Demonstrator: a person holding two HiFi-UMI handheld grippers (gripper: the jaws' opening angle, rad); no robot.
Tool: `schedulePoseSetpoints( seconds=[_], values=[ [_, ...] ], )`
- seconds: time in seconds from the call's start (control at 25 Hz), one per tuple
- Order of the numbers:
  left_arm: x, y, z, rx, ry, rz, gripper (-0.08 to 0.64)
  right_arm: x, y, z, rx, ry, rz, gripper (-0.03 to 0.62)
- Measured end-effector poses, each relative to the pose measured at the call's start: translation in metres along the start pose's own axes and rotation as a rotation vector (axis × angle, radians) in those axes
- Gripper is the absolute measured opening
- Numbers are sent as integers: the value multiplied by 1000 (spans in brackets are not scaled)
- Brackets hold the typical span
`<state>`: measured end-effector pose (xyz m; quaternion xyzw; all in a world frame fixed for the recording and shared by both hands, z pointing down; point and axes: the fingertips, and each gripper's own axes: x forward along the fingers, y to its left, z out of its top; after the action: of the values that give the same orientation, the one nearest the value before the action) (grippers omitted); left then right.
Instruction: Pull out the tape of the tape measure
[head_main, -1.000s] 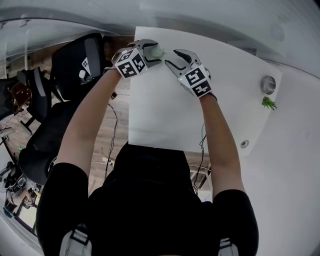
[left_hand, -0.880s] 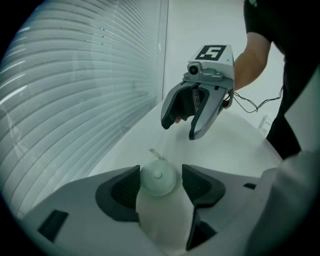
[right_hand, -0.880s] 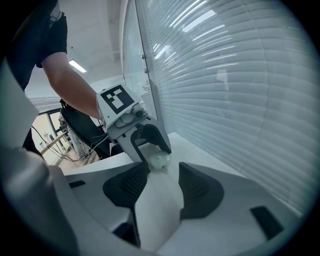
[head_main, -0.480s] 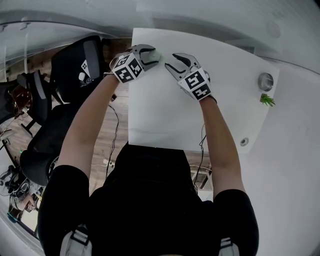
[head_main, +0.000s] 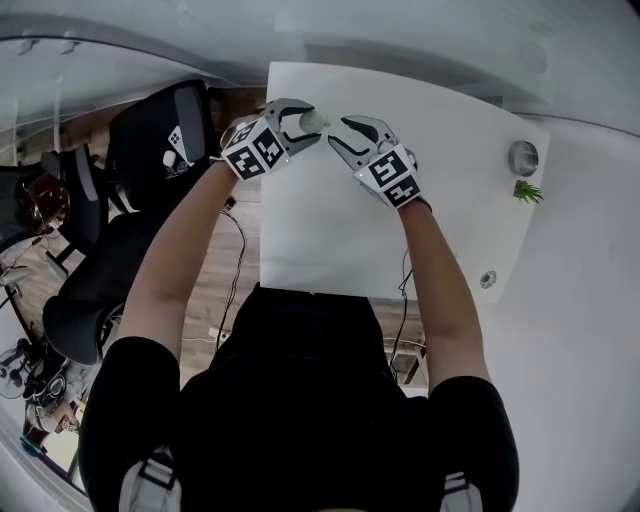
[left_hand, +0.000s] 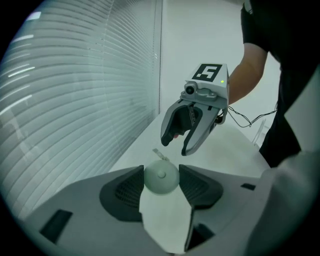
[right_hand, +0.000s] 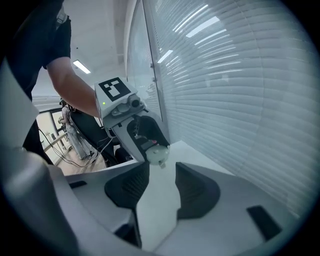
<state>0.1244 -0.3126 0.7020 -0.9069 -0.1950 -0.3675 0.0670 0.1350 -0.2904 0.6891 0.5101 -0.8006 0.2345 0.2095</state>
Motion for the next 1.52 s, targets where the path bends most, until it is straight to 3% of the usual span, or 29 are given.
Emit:
schedulePoseSetpoints(
  seconds=[0.76, 1.16, 1.52],
  values=[
    [-57, -70, 45, 49, -33, -10, 230, -46, 66, 25, -50, -49, 35, 112],
    [-71, -103, 51, 96, -14, -18, 230, -68, 100, 22, -76, -32, 95, 36],
    [-84, -120, 57, 19, 13, 10, 230, -85, 119, 29, -87, -22, 69, 9]
  ],
)
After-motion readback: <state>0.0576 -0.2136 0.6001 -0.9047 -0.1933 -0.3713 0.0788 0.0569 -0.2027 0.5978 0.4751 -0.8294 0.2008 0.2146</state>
